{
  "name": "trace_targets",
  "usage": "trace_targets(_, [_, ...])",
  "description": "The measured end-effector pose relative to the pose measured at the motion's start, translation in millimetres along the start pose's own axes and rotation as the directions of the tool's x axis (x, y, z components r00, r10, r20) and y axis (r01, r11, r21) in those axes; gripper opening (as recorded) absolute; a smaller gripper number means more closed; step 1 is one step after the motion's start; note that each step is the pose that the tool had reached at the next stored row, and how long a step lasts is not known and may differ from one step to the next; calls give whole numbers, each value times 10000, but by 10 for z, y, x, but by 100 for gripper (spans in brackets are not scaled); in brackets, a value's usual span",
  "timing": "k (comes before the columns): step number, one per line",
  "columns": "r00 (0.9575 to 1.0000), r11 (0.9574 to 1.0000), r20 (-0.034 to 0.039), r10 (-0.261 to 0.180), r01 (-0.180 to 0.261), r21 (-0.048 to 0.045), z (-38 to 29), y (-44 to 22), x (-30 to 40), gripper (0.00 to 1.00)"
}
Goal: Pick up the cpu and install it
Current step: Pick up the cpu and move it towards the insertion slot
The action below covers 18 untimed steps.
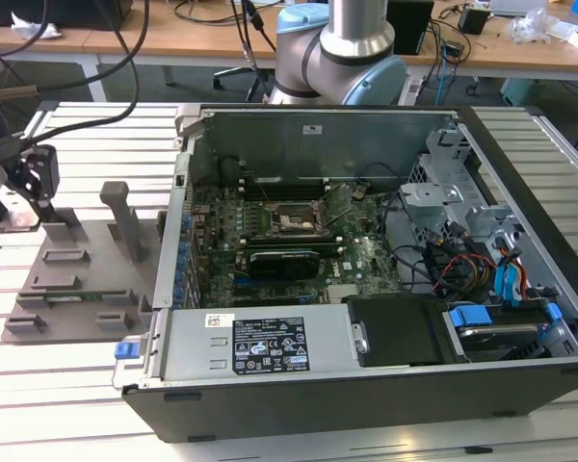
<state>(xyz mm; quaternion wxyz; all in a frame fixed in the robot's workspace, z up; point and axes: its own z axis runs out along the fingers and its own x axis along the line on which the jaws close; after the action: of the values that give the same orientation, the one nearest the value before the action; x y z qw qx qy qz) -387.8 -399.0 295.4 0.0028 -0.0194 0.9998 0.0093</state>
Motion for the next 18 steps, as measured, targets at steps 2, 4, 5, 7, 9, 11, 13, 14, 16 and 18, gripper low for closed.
trace_targets(2, [10000, 10000, -1, 0, 0, 0, -10, 0, 0, 55])
trace_targets(4, [10000, 10000, 0, 1, -1, 0, -17, 1, 0, 55])
trace_targets(5, [10000, 10000, -1, 0, 0, 1, -22, 1, 0, 55])
trace_targets(7, [10000, 10000, 0, 0, 0, 0, -27, 1, 0, 55])
trace_targets(9, [10000, 10000, -3, 0, 0, 2, -36, 1, 0, 55])
trace_targets(11, [10000, 10000, -1, 1, -1, 1, -57, 1, 0, 55])
trace_targets(13, [10000, 10000, -1, 0, 0, 1, -83, 2, 0, 55])
trace_targets(14, [10000, 10000, -1, 0, 0, 1, -91, 2, 0, 55])
trace_targets(16, [10000, 10000, -1, 1, -1, 1, -116, 2, 0, 55])
trace_targets(18, [10000, 10000, -1, 1, -1, 1, -129, 3, -1, 55])
